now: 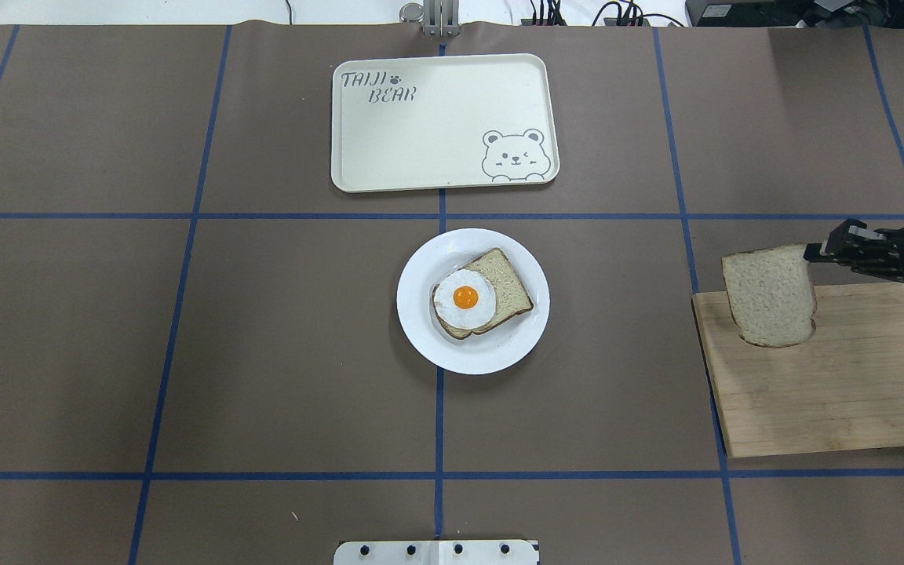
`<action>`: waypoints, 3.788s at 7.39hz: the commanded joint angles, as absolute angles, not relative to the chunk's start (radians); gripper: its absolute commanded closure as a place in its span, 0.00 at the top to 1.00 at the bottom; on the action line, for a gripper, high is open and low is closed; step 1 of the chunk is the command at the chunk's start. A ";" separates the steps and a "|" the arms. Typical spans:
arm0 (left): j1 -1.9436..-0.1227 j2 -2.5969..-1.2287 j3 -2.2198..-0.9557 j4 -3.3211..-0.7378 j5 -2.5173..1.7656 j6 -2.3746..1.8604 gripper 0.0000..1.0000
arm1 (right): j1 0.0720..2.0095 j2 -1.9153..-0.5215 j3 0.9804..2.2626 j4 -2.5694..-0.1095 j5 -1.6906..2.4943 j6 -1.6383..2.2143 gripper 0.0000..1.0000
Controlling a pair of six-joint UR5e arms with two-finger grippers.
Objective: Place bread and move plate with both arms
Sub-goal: 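Carry the bread slice with the right gripper over the egg on the plate, then lower the bread onto the egg and open the right gripper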
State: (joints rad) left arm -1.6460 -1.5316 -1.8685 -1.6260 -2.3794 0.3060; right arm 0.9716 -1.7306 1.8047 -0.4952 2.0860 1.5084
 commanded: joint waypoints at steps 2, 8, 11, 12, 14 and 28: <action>-1.646 -1.529 -1.859 -1.626 -2.459 0.305 0.98 | 0.976 -1.570 1.824 -0.567 2.031 1.803 0.00; -1.646 -1.529 -1.848 -1.626 -2.459 0.305 0.98 | 0.679 -1.174 1.942 -1.237 1.536 2.144 0.00; -1.646 -1.531 -1.842 -1.626 -2.459 0.305 0.98 | 0.487 -1.115 1.933 -1.336 1.285 2.342 0.00; -1.646 -1.529 -1.841 -1.626 -2.459 0.307 0.98 | 0.432 -1.099 1.928 -1.385 1.216 2.411 0.00; -1.646 -1.529 -1.841 -1.626 -2.459 0.307 0.98 | 0.378 -1.022 1.850 -1.454 1.112 2.529 0.00; -1.646 -1.522 -1.844 -1.626 -2.459 0.307 0.98 | 0.239 -1.089 1.804 -1.462 0.989 2.449 1.00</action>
State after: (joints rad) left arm -1.6460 -1.5250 -1.8429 -1.6260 -2.4590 0.3066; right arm 0.2405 -1.0898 1.8038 -1.4579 0.9888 2.5088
